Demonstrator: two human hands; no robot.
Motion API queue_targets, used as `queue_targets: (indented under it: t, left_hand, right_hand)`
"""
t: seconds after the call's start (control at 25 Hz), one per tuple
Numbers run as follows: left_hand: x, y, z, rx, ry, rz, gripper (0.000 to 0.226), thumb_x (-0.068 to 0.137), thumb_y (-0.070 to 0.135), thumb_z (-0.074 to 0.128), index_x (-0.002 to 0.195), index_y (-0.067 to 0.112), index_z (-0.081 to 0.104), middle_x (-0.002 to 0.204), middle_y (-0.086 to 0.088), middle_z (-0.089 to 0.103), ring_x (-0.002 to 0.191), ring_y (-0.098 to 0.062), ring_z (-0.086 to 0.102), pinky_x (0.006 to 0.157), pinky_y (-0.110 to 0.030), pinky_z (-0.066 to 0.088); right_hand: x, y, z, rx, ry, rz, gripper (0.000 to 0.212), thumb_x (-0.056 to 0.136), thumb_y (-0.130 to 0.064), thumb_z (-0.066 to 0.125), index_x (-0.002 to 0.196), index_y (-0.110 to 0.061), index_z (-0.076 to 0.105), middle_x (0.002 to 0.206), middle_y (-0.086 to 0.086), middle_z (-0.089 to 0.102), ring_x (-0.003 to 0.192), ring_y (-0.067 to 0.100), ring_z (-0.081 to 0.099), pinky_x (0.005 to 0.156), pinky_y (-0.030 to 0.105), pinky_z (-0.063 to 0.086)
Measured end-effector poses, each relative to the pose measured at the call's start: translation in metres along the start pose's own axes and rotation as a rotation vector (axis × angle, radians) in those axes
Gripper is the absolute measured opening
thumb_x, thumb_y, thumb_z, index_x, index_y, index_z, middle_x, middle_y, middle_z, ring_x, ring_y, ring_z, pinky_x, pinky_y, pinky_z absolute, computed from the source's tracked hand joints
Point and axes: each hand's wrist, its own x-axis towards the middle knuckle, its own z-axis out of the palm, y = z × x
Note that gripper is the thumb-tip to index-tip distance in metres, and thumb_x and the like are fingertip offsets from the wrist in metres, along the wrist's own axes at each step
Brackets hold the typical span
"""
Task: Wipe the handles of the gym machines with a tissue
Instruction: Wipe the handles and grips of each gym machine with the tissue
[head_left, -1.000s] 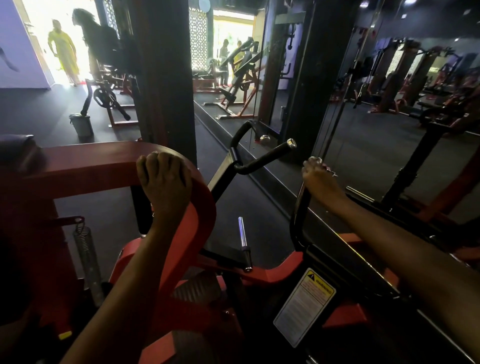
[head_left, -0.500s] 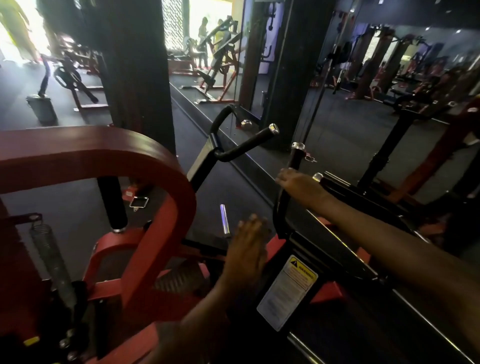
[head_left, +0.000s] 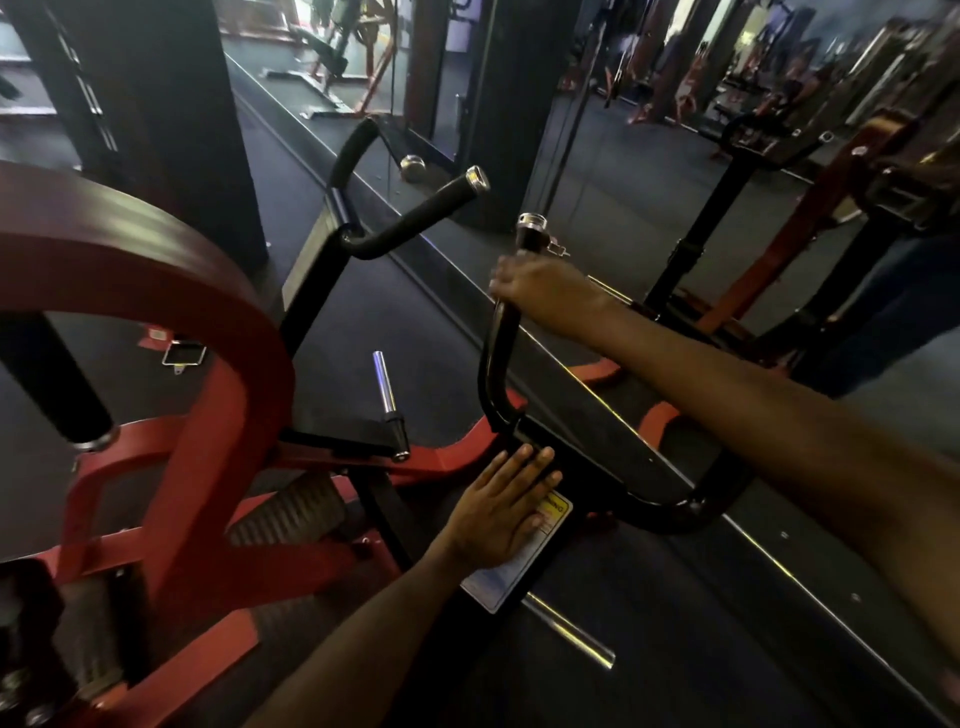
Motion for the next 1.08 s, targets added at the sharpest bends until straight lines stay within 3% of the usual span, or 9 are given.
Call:
queue_targets:
  t: [0.12,0.28,0.44,0.6,0.72,0.76,0.84,0.92,1.08]
  left_hand:
    - [-0.003,0.003,0.002,-0.037,0.011,0.012,0.054,0.106,0.034,0.019,0.156,0.018,0.007,0.164,-0.003,0.002,0.15,-0.024,0.007,0.122,-0.039,0.012]
    - [-0.002,-0.001,0.003,-0.053,0.019,0.008,0.054,0.105,0.032,0.02,0.156,0.018,0.007,0.164,-0.004,0.002,0.15,-0.024,0.008,0.121,-0.04,0.013]
    - [-0.003,-0.001,0.004,-0.061,0.006,-0.004,0.054,0.105,0.033,0.02,0.156,0.018,0.007,0.164,-0.004,0.003,0.15,-0.024,0.008,0.122,-0.04,0.012]
    - [-0.006,-0.001,0.003,-0.069,0.007,-0.005,0.055,0.105,0.033,0.019,0.156,0.018,0.007,0.164,-0.003,0.002,0.15,-0.024,0.007,0.122,-0.039,0.011]
    - [-0.007,-0.001,0.004,-0.061,0.01,-0.002,0.055,0.105,0.033,0.019,0.156,0.017,0.007,0.164,-0.004,0.002,0.15,-0.024,0.007,0.122,-0.039,0.011]
    - [-0.008,0.0,0.005,-0.054,0.012,0.0,0.055,0.104,0.033,0.019,0.156,0.017,0.007,0.164,-0.004,0.002,0.15,-0.024,0.007,0.122,-0.039,0.011]
    - [-0.009,-0.001,0.004,-0.037,0.017,-0.003,0.055,0.105,0.033,0.018,0.156,0.017,0.006,0.164,-0.004,0.002,0.15,-0.024,0.006,0.122,-0.039,0.01]
    - [-0.009,-0.002,0.004,-0.041,0.019,-0.006,0.055,0.105,0.033,0.018,0.156,0.018,0.006,0.164,-0.003,0.002,0.15,-0.024,0.006,0.122,-0.039,0.01]
    - [-0.007,0.001,0.007,-0.038,0.024,-0.008,0.055,0.105,0.033,0.017,0.156,0.018,0.006,0.164,-0.004,0.002,0.15,-0.023,0.006,0.122,-0.038,0.009]
  right_hand:
    - [0.007,-0.003,-0.002,0.098,0.023,0.196,0.033,0.09,0.001,0.047,0.122,-0.004,0.054,0.132,0.016,0.049,0.127,0.03,0.042,0.107,0.037,0.034]
    - [-0.008,-0.021,0.004,0.168,-0.103,-0.136,0.031,0.091,-0.002,0.047,0.119,-0.008,0.06,0.121,0.009,0.058,0.117,0.025,0.051,0.102,0.034,0.039]
    - [0.02,0.012,0.002,0.116,-0.001,0.3,0.028,0.09,0.0,0.049,0.116,-0.003,0.061,0.122,0.016,0.056,0.119,0.029,0.05,0.103,0.037,0.04]
    - [-0.012,-0.034,0.003,0.278,-0.001,0.046,0.029,0.089,0.005,0.048,0.115,0.002,0.06,0.121,0.018,0.057,0.118,0.032,0.052,0.099,0.041,0.044]
    - [-0.011,-0.002,-0.015,0.554,0.339,0.662,0.022,0.092,0.003,0.043,0.109,0.007,0.057,0.112,0.021,0.057,0.098,0.031,0.059,0.082,0.031,0.049]
    - [-0.003,0.016,-0.017,0.64,0.273,0.88,0.019,0.094,0.001,0.043,0.106,0.006,0.057,0.111,0.02,0.058,0.093,0.027,0.06,0.077,0.023,0.048]
    - [0.014,0.043,-0.015,1.239,0.124,1.143,0.016,0.093,0.004,0.041,0.083,0.001,0.053,0.091,0.015,0.058,0.067,0.017,0.055,0.072,0.007,0.046]
    - [0.024,0.055,-0.006,1.839,0.077,1.25,0.026,0.093,0.011,0.035,0.075,-0.003,0.046,0.076,0.011,0.05,0.057,0.012,0.042,0.079,0.014,0.052]
    - [0.007,0.046,0.009,1.765,-0.359,1.047,0.025,0.087,0.011,0.04,0.073,-0.003,0.055,0.063,0.009,0.063,0.062,0.018,0.059,0.063,0.03,0.055]
